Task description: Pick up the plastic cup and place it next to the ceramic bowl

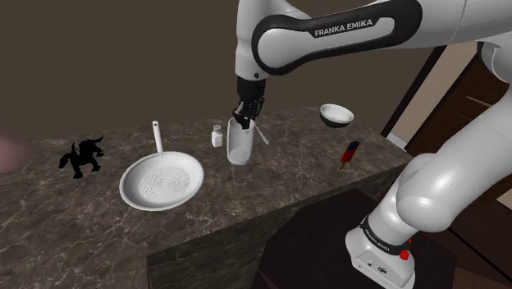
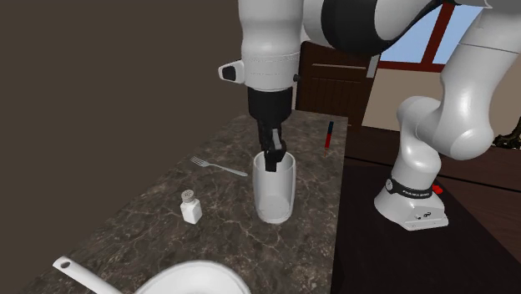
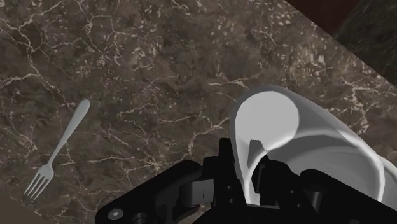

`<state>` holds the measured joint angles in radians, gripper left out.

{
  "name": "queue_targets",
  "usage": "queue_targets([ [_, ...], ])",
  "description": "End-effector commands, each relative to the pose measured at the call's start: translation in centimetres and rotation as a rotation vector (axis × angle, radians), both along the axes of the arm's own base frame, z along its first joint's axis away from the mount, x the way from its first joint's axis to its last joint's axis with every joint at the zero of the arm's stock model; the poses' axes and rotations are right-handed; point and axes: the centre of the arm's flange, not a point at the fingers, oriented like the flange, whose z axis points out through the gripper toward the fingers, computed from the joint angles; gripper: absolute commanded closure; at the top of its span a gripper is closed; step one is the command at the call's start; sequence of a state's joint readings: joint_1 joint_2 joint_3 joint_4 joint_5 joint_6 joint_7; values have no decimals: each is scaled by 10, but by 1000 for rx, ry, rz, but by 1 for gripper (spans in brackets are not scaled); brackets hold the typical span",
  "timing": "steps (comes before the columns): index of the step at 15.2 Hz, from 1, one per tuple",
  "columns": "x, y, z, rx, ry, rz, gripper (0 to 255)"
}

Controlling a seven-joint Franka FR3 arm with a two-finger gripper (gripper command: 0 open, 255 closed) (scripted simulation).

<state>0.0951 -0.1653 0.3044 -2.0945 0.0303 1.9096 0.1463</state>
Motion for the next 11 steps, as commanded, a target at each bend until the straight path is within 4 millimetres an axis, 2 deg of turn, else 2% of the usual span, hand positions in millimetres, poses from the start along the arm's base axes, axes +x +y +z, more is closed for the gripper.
queue_targets([
  [1,0,1,11,0,0,0,255],
  [11,0,1,63,0,0,0,255],
])
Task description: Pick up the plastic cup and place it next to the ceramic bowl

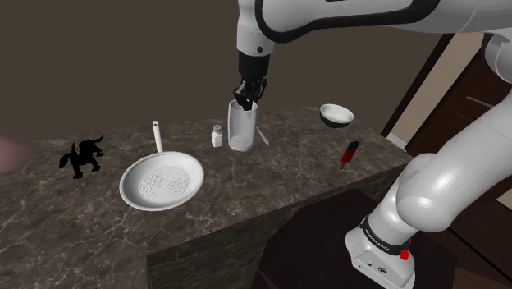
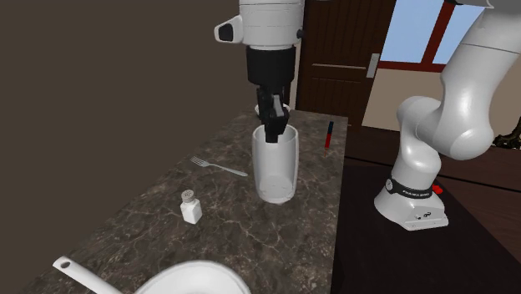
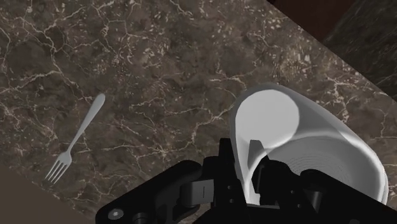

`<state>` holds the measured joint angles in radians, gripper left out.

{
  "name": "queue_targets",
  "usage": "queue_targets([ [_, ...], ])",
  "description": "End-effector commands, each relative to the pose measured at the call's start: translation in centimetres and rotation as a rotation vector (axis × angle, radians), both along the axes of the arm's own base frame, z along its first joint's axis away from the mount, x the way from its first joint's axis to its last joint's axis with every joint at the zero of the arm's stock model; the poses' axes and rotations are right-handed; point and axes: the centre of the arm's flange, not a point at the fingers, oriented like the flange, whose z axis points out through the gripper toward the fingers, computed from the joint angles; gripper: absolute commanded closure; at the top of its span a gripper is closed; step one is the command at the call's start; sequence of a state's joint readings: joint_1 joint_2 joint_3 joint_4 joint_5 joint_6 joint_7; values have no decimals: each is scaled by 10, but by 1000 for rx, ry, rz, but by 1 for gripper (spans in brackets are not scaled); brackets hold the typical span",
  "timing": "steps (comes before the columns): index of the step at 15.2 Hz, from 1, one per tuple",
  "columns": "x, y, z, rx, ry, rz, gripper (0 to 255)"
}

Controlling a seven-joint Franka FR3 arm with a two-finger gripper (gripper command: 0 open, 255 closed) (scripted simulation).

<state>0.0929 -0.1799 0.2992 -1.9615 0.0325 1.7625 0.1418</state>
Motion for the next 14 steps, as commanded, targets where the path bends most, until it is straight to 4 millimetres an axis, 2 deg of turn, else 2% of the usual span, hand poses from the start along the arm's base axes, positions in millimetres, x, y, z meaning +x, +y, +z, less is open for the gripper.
queue_targets([
  [1,0,0,11,0,0,0,255],
  [6,0,0,33,0,0,0,255],
  [14,1,-105,33,0,0,0,255],
])
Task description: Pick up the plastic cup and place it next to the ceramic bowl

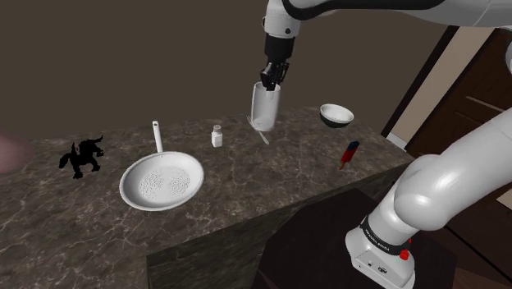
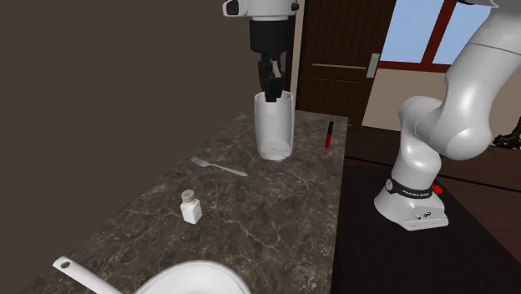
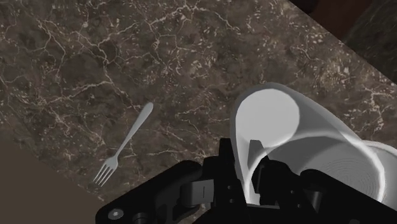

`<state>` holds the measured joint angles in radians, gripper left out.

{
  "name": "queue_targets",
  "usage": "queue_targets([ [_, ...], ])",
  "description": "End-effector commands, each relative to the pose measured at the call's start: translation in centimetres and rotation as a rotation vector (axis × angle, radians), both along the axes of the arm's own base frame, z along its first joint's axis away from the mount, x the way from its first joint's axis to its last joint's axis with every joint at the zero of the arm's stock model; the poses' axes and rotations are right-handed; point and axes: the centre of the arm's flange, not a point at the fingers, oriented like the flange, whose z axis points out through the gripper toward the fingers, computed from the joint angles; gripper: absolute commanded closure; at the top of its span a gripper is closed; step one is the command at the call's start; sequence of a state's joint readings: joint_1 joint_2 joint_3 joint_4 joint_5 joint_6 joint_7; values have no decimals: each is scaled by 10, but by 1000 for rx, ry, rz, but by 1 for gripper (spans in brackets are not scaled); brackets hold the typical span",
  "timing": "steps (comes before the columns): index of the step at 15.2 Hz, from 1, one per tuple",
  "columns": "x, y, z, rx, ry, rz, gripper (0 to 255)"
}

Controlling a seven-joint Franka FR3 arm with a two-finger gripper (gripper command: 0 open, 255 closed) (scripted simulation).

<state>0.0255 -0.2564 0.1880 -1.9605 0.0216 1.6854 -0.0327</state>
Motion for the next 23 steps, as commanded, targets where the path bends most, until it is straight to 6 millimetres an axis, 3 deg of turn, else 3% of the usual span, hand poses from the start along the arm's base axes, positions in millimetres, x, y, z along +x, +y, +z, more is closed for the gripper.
queue_targets([
  [1,-2,-27,0,1,0,1,255],
  [23,0,-317,1,1,0,1,255],
])
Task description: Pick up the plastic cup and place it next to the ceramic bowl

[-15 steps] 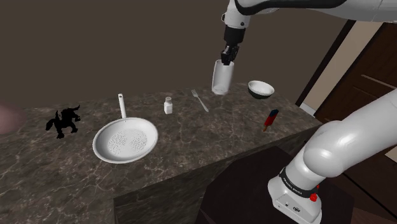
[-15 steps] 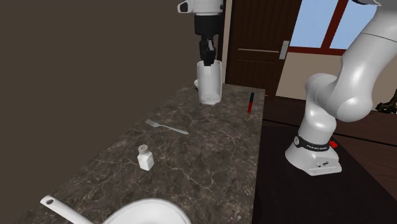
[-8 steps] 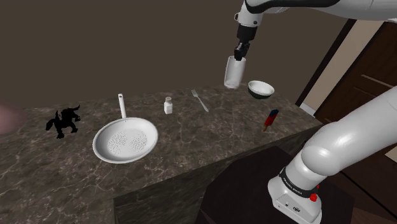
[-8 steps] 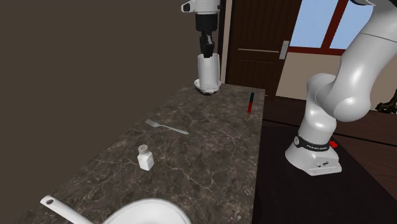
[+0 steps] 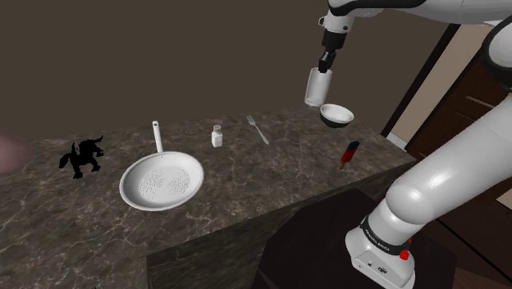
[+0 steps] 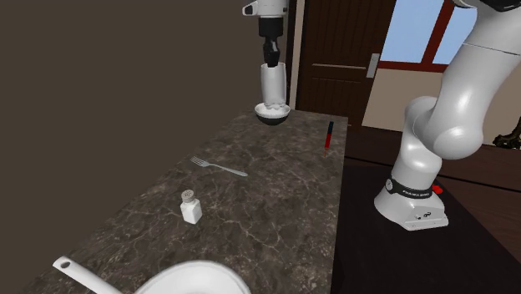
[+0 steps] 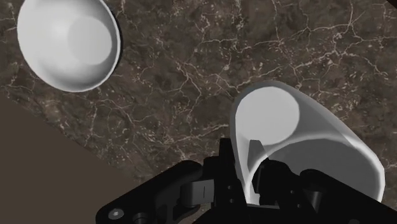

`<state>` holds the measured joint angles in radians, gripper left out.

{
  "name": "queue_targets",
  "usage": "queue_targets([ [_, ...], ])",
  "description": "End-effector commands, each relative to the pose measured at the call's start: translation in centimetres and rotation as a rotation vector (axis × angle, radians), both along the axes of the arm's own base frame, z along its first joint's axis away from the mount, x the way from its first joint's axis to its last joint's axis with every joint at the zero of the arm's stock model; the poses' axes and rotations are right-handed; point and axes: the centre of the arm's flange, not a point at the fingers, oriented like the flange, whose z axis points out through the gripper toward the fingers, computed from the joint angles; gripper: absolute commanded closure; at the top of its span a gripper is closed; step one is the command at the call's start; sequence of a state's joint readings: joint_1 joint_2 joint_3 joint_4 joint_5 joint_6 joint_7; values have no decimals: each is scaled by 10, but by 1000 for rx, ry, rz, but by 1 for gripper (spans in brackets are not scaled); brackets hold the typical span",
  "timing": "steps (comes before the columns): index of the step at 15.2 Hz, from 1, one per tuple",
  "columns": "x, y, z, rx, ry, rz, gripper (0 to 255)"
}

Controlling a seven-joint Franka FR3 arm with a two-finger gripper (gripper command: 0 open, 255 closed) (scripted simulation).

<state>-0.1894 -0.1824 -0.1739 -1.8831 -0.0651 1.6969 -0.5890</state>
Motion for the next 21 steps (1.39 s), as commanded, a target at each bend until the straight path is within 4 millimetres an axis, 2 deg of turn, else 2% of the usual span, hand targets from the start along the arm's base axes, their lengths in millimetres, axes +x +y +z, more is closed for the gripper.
queue_targets([
  [1,-1,-27,-2,-1,-1,1,255],
  [5,0,-80,-1,-1,-1,1,255],
  [6,0,-105,-1,-1,-1,1,255],
  [21,0,-105,-81,-1,-1,1,255],
])
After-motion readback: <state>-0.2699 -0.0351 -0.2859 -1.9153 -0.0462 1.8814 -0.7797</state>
